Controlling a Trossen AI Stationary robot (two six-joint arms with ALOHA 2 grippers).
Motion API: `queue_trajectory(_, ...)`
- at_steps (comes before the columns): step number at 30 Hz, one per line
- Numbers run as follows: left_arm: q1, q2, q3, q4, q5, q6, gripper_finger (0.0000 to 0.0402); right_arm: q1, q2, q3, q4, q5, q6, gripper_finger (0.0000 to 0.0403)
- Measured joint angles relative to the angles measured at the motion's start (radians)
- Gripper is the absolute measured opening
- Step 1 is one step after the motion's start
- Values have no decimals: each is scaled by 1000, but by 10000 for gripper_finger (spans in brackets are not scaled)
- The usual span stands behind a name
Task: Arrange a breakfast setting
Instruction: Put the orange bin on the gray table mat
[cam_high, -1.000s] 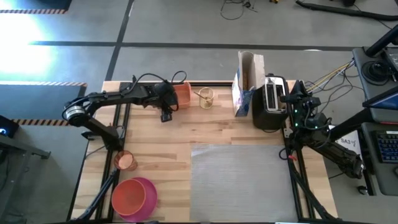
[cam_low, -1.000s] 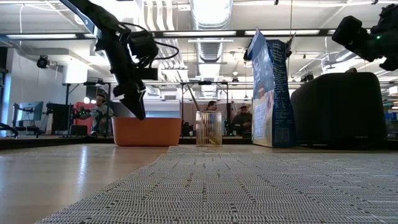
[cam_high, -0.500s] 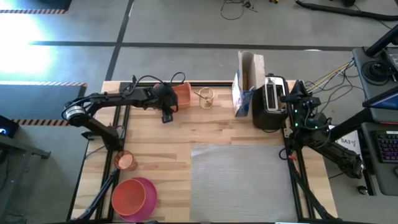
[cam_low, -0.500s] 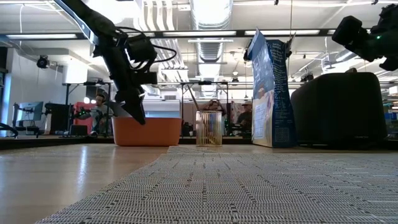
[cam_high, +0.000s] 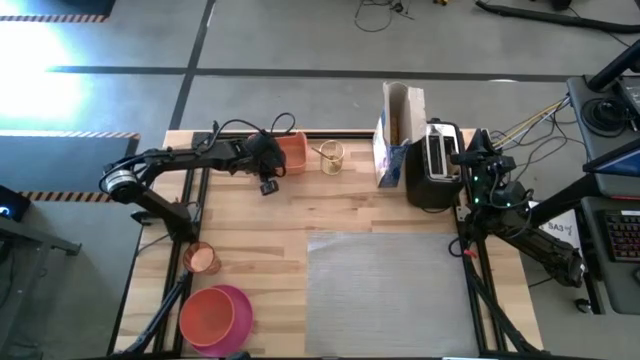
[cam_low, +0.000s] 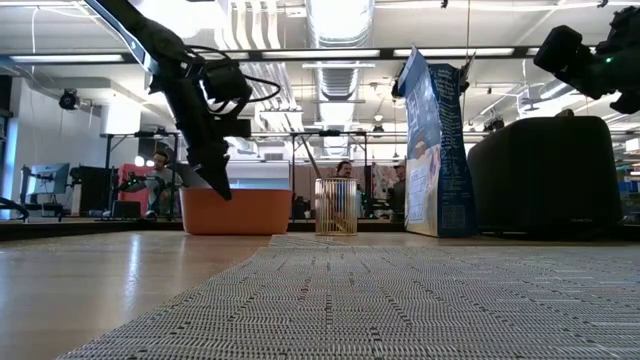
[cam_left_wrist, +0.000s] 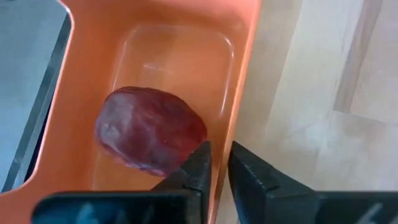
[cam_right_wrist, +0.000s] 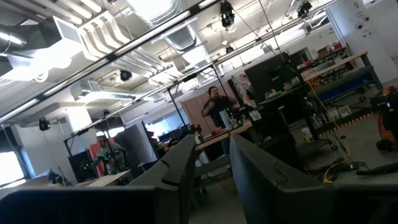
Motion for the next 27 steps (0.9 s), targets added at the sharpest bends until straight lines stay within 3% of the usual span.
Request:
queue_trajectory(4,1,0,0,1,0,-5,3,0,0,0,0,0,0,91)
queue_trajectory(11,0,0,0,-23,1,-44,1,0,0,0,0,0,0,91)
queue_trajectory(16,-8,-1,0,-60,65,-122,1,0,0,0,0,0,0,91)
queue_trajectory(27,-102,-49,4,-128,120,-217,0,0,0,0,0,0,0,91)
